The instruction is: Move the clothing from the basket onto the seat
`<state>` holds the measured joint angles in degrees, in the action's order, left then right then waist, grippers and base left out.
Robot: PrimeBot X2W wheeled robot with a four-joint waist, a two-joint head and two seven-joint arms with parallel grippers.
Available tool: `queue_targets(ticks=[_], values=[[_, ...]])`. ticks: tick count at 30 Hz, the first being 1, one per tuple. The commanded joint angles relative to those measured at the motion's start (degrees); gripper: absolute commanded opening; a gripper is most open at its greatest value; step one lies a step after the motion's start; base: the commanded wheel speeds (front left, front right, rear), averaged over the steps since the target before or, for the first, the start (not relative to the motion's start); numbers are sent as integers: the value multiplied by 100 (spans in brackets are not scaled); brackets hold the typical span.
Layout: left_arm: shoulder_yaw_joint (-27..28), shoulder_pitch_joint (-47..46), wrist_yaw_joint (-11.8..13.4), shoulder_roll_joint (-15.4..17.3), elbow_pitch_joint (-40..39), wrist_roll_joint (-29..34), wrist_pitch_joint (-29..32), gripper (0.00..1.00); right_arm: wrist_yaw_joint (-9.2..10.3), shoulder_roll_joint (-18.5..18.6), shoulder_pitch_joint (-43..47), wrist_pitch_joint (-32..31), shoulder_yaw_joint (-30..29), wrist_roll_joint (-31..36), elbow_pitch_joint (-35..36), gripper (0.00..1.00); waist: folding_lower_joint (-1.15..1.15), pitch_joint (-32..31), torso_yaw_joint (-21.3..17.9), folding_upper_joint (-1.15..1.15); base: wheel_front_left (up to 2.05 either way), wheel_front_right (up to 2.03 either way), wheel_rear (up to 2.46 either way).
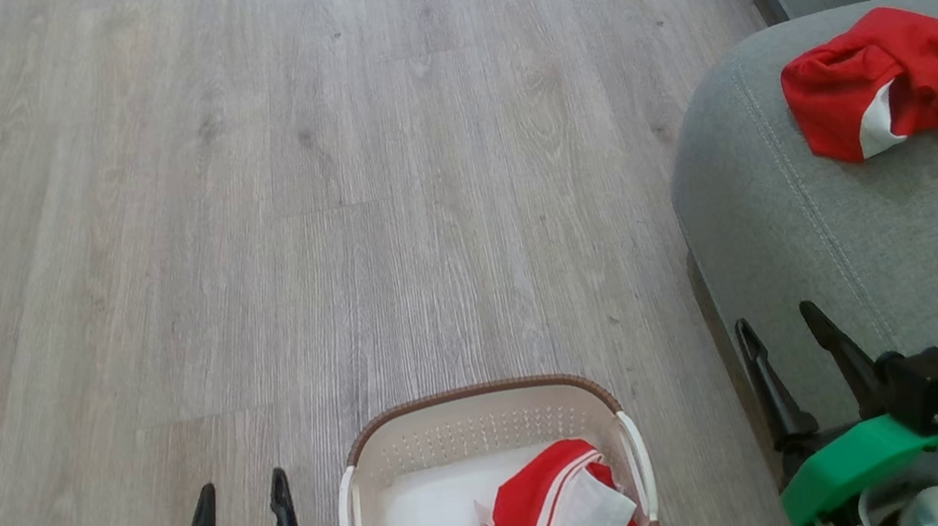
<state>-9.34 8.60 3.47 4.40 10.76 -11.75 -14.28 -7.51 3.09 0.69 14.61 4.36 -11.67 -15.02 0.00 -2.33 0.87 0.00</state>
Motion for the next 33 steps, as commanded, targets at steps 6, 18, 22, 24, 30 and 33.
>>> queue_targets(ticks=[6,18,22,24,30,33], values=[[228,-213,-74,-57,-145,109,-72,100,2,-21,-250,39,140,-19,197,100,0,62,-32,0,0,0,0],[-300,-935,-405,-70,610,451,-72,100,2,-21,-596,39,-215,246,490,100,0,773,-243,0,0,0,0],[-647,-1464,-569,-88,1114,627,-69,100,2,-21,-902,39,-358,354,704,100,0,1369,-375,0,0,0,0],[-801,-1766,-645,-101,1450,669,-46,100,2,-21,-1100,39,-429,410,811,100,0,1709,-459,0,0,0,0],[-1355,-2724,-826,-139,2603,752,-1,100,2,-21,-1755,39,-584,569,1077,100,0,2641,-724,0,0,0,0],[-1554,-3034,-858,-145,2957,788,-10,100,2,-21,-1959,39,-635,596,1171,100,0,2920,-803,0,0,0,0]])
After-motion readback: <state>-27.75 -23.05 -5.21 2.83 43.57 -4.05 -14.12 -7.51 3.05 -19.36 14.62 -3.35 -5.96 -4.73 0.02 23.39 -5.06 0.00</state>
